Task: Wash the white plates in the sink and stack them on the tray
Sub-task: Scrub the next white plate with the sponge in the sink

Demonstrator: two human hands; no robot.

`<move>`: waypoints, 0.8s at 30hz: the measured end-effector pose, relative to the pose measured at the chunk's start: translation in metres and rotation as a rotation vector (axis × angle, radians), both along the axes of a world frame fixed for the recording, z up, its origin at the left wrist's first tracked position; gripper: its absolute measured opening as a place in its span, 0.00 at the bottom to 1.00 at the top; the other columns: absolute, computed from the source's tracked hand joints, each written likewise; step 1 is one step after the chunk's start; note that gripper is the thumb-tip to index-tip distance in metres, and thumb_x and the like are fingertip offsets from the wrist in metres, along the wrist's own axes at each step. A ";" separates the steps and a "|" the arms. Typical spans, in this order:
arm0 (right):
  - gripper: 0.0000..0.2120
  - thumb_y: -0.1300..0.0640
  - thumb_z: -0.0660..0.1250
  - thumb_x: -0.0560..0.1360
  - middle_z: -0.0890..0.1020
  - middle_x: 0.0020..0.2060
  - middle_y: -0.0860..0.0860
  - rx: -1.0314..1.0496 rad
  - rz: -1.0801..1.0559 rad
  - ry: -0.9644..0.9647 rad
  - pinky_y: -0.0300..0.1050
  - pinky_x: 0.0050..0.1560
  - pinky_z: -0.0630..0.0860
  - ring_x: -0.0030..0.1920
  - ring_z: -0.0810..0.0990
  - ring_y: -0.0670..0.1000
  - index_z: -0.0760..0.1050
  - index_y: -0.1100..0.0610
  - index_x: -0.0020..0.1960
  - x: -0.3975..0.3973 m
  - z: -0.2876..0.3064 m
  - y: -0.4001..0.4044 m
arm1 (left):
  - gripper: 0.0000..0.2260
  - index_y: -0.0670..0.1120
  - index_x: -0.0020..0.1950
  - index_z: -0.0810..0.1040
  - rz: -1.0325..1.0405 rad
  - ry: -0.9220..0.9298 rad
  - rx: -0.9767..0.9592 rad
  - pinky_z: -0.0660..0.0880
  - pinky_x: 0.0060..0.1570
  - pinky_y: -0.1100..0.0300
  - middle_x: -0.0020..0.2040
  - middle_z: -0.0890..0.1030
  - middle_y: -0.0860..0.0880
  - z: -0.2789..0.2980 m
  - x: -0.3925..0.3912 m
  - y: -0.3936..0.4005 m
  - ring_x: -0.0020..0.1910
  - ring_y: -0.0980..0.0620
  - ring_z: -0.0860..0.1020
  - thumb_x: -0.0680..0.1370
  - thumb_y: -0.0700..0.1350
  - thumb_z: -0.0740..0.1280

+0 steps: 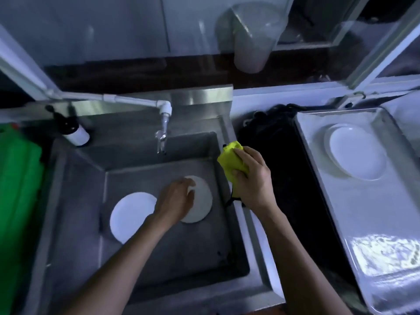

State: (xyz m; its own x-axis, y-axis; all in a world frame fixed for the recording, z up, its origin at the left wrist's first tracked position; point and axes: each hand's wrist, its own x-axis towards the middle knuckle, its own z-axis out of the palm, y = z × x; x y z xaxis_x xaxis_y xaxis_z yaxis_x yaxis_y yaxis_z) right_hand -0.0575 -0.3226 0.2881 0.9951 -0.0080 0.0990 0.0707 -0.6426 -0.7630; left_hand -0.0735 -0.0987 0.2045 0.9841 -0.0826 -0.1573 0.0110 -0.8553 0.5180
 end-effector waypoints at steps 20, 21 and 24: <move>0.27 0.71 0.67 0.71 0.72 0.68 0.56 -0.157 0.202 0.310 0.57 0.62 0.73 0.63 0.73 0.62 0.74 0.59 0.69 0.040 -0.161 0.113 | 0.20 0.50 0.72 0.75 0.266 0.421 -0.188 0.72 0.66 0.51 0.69 0.78 0.49 -0.151 0.027 0.091 0.67 0.48 0.75 0.79 0.44 0.64; 0.27 0.70 0.67 0.71 0.72 0.68 0.56 -0.159 0.208 0.320 0.57 0.62 0.73 0.63 0.73 0.62 0.74 0.58 0.69 0.043 -0.170 0.112 | 0.20 0.49 0.73 0.74 0.274 0.428 -0.188 0.71 0.67 0.53 0.70 0.77 0.48 -0.161 0.030 0.089 0.68 0.47 0.75 0.80 0.45 0.65; 0.27 0.70 0.66 0.72 0.71 0.69 0.55 -0.173 0.218 0.345 0.57 0.62 0.73 0.64 0.73 0.61 0.74 0.57 0.70 0.051 -0.194 0.108 | 0.23 0.47 0.76 0.71 0.285 0.442 -0.184 0.70 0.68 0.55 0.73 0.74 0.46 -0.187 0.043 0.081 0.70 0.46 0.74 0.80 0.46 0.66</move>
